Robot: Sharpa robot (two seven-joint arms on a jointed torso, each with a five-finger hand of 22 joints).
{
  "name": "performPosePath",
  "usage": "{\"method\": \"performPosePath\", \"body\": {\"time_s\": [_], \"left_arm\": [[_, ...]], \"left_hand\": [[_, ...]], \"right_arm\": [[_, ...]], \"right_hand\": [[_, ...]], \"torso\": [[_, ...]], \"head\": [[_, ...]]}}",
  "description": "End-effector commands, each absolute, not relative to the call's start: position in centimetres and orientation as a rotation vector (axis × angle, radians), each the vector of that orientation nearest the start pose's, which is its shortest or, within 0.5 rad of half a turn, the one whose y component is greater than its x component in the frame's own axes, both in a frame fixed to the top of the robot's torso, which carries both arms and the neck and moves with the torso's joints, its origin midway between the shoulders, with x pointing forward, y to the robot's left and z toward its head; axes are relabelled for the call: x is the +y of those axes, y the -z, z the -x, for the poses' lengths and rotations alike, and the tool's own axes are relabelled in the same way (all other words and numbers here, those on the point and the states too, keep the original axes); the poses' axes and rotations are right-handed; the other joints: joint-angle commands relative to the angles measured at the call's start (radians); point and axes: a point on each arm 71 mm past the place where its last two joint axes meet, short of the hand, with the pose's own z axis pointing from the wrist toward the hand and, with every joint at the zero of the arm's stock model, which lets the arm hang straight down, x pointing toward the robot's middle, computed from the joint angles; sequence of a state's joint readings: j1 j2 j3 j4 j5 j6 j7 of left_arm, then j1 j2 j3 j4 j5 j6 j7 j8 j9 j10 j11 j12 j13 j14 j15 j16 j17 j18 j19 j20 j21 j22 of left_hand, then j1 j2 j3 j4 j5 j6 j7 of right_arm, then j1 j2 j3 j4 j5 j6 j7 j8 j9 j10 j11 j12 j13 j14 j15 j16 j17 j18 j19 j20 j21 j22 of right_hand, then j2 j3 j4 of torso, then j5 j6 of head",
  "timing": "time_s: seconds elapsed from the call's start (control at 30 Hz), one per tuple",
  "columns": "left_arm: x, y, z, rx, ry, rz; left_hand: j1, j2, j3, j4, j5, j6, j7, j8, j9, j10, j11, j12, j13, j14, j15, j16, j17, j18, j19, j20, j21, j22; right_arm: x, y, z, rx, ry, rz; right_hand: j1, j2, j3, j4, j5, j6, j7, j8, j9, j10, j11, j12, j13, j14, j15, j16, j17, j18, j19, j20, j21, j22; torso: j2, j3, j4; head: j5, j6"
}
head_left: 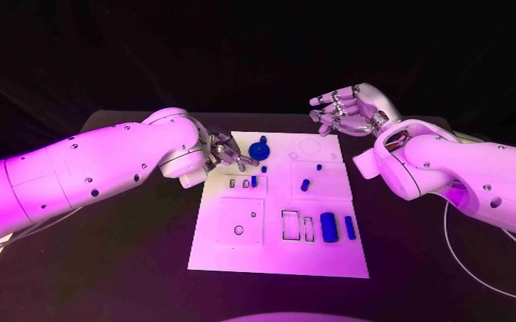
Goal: Assemble the parts on the task board
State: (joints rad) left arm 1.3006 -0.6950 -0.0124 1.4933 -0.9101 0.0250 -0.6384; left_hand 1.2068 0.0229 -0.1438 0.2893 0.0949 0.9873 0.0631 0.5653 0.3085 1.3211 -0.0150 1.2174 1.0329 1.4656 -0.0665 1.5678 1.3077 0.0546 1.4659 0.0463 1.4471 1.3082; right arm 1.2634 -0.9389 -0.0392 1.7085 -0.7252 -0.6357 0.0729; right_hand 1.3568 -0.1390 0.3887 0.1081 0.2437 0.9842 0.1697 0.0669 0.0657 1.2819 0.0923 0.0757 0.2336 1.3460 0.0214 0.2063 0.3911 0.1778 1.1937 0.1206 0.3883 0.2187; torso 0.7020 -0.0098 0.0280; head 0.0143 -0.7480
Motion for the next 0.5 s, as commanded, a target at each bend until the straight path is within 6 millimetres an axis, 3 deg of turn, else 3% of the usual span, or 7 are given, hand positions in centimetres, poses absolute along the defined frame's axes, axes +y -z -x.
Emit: {"method": "performPosePath", "body": {"time_s": [0.03,0.2,0.5], "left_arm": [[15.2,17.2,-50.2,2.296,0.407,0.274],[14.1,17.4,-50.6,2.334,0.364,0.224],[13.3,17.9,-51.1,2.402,0.249,0.126]], "left_hand": [[-0.017,0.001,-0.013,0.000,-0.015,-0.003,-0.009,0.018,0.024,0.011,-0.003,0.007,0.010,0.105,-0.009,0.003,0.263,-0.009,0.020,-0.011,0.004,0.059],[-0.039,0.008,-0.047,0.000,-0.043,-0.018,-0.016,0.057,0.084,0.011,-0.008,0.010,0.020,0.105,-0.015,0.003,0.263,-0.009,0.019,-0.016,0.004,0.060],[-0.094,-0.008,-0.099,0.004,-0.049,-0.049,-0.016,0.070,0.121,-0.009,-0.009,-0.012,-0.003,0.105,-0.017,0.003,0.263,-0.006,0.010,-0.021,-0.007,0.045]], "right_arm": [[-21.0,13.0,-46.6,1.408,-1.094,-0.561],[-20.8,13.0,-46.8,1.411,-1.100,-0.564],[-20.4,13.2,-46.9,1.428,-1.109,-0.590]], "right_hand": [[-0.013,0.002,-0.003,-0.004,-0.001,0.005,0.004,-0.003,0.000,0.009,-0.001,-0.010,-0.021,0.013,0.001,-0.022,-0.019,0.007,0.016,0.001,-0.022,-0.018],[-0.021,0.000,-0.009,-0.012,-0.001,0.004,0.010,-0.004,0.000,0.006,0.003,-0.013,-0.055,0.023,0.006,-0.058,-0.048,0.006,0.032,0.004,-0.060,-0.047],[-0.037,0.000,-0.022,-0.009,-0.009,-0.005,0.014,-0.004,-0.001,-0.003,0.010,-0.013,-0.078,0.026,0.013,-0.084,-0.067,0.006,0.040,0.011,-0.090,-0.068]], "torso": [[0.001,0.0007,0.0009],[0.001,-0.0003,0.0016],[0.003,-0.0004,-0.0004]], "head": [[-0.002,-0.002],[-0.001,-0.006],[0.002,-0.011]]}}
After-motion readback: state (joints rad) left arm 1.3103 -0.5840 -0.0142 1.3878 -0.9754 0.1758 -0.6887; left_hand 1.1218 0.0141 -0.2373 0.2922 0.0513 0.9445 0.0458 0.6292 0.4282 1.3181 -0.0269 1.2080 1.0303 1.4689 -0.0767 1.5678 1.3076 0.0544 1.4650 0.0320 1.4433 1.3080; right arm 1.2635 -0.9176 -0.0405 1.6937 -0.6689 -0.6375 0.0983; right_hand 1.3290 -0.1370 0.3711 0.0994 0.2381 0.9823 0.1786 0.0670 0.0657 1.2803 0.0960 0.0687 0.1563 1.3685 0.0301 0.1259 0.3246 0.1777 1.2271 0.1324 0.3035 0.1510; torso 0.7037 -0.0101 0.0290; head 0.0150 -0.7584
